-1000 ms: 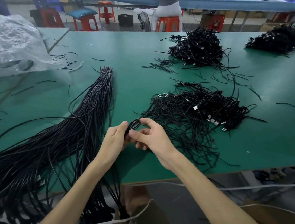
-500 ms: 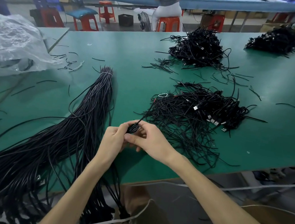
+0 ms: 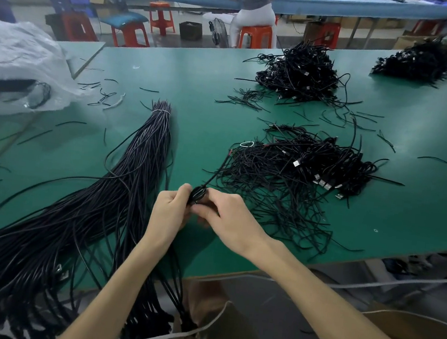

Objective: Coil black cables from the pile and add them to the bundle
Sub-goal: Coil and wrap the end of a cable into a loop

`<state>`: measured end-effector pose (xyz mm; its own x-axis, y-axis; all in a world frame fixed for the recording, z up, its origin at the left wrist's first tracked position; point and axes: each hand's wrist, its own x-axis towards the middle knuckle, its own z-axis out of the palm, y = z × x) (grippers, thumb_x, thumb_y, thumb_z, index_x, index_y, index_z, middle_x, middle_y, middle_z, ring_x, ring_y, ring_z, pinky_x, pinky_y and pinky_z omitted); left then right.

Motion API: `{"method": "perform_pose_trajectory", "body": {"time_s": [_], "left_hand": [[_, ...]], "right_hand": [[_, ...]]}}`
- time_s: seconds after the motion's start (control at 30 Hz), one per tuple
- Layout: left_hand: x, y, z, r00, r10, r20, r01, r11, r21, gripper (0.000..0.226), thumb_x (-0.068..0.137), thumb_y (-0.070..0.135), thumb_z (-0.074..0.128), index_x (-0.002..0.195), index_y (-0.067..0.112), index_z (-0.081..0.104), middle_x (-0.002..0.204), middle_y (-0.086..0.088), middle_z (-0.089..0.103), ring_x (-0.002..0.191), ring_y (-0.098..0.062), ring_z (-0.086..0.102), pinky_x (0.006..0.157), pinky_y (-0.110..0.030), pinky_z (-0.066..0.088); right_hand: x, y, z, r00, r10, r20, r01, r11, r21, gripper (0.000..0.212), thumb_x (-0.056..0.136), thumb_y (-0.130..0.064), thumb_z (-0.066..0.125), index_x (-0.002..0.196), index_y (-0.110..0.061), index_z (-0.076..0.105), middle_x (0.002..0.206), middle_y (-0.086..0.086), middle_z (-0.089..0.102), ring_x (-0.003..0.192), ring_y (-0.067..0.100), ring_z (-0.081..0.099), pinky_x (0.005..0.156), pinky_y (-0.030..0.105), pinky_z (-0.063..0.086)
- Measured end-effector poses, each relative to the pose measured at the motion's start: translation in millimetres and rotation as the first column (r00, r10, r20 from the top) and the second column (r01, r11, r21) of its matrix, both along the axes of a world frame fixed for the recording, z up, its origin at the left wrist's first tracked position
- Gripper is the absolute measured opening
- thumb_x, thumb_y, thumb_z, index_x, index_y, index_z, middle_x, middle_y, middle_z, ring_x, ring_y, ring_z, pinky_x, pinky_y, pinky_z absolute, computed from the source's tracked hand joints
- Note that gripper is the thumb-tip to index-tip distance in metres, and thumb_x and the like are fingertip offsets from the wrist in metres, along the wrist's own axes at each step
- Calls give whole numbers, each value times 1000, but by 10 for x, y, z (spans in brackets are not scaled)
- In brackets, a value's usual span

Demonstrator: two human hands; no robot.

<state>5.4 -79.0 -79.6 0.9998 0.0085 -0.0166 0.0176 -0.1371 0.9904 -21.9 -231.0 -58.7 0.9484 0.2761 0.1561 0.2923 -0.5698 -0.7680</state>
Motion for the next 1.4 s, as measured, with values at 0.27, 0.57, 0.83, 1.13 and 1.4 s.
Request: {"method": "perform_pose_trajectory", "body": {"time_s": [0.27, 0.57, 0.83, 1.13, 1.4], "left_hand": [[-43, 27, 45, 999, -10, -31, 9, 999, -34, 51, 106, 30, 45, 57, 23, 33, 50, 5, 25, 42, -10, 20, 38, -21, 20], [-116, 318, 420, 933, -358, -26, 326, 817, 475, 36, 111, 36, 37, 93, 21, 64, 68, -3, 73, 52, -30, 65, 54, -32, 53], [-170, 411, 650, 853, -489, 184, 464, 870, 166, 28, 107, 7, 44, 132, 7, 58, 89, -14, 72, 67, -25, 65, 61, -39, 52], [-129, 215, 629, 787, -421, 452, 32, 759, 650, 35, 103, 39, 46, 107, 16, 72, 106, 16, 64, 107, -6, 53, 111, -34, 32], [-72, -35, 627, 962, -122, 242, -49, 799, 599, 47, 101, 57, 50, 69, 26, 66, 62, 10, 64, 57, -12, 57, 57, -34, 46]], "right_hand": [[-133, 173, -127, 976, -150, 158, 127, 981, 149, 22, 104, -29, 56, 85, -18, 60, 75, -12, 59, 68, 11, 54, 65, 33, 47], [-131, 124, 42, 935, -121, 335, 178, 973, -147, 22, 109, -25, 46, 98, -12, 60, 90, -1, 61, 78, 20, 58, 69, 41, 50], [-53, -39, 238, 928, -18, 371, 62, 992, -106, 10, 99, -4, 57, 103, -8, 65, 97, 4, 68, 87, 29, 63, 74, 43, 51], [-84, -61, 173, 977, -124, 172, 59, 938, 341, 13, 100, -12, 64, 89, -9, 69, 73, -13, 64, 65, 6, 57, 64, 16, 41], [-52, -47, 109, 960, -245, 138, 170, 896, 410, 18, 102, -19, 63, 88, -19, 74, 68, -11, 66, 62, 6, 56, 62, 18, 43]]}}
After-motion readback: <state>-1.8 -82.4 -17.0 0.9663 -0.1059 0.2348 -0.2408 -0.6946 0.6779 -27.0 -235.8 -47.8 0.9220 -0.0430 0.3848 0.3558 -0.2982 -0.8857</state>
